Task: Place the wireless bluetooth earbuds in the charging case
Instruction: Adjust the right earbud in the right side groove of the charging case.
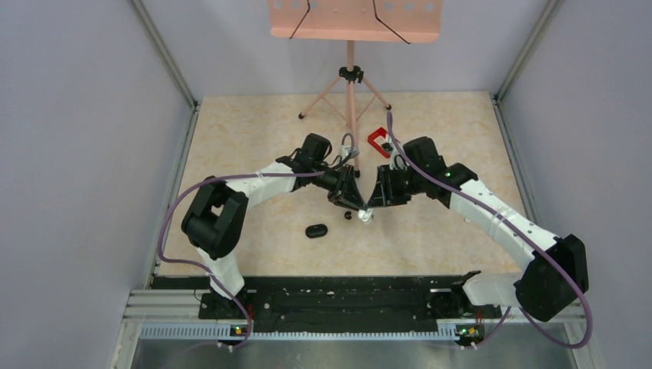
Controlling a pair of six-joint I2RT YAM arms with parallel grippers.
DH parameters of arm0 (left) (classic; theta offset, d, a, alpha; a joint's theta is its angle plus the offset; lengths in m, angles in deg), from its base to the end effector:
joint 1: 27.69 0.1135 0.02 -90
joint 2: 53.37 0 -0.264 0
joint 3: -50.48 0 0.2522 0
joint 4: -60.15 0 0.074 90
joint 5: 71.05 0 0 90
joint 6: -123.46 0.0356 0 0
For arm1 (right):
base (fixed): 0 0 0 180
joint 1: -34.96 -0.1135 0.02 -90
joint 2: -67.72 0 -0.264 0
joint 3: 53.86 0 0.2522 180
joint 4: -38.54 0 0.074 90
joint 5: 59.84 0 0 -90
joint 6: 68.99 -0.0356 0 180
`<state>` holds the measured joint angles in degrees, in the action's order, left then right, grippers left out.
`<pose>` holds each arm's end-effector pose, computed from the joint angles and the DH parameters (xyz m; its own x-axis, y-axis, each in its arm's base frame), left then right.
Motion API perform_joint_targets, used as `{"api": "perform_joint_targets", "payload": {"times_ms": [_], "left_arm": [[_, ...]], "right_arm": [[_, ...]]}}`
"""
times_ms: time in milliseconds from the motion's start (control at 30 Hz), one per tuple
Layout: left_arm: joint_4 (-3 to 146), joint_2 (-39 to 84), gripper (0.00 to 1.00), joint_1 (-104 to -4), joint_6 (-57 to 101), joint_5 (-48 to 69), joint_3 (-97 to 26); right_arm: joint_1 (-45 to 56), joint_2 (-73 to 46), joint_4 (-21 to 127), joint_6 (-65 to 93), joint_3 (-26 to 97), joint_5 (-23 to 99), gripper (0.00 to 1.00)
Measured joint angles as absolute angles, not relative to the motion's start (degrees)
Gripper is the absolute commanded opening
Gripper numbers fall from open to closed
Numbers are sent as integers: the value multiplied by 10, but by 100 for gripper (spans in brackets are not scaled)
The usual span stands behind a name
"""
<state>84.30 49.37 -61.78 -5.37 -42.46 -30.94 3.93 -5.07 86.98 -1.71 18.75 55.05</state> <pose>0.2947 -0.2372 0.2144 -0.9478 0.2792 -0.1538 0.2360 0.2904 -0.9273 0.2188 0.1491 0.2851 -0.8658 -0.1120 -0.4878 -0.4029 0.7341 0.5466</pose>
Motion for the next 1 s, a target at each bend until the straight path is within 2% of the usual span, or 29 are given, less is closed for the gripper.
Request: {"api": "perform_joint_targets", "payload": {"times_ms": [367, 767, 1000], "left_arm": [[805, 491, 0, -615, -57, -412, -308], [799, 491, 0, -615, -57, -411, -308], [800, 491, 0, -608, -56, -412, -308]], "right_arm": [[5, -51, 875, -32, 176, 594, 33], [5, -46, 887, -30, 178, 581, 34], [28, 19, 921, -30, 178, 526, 49]]}}
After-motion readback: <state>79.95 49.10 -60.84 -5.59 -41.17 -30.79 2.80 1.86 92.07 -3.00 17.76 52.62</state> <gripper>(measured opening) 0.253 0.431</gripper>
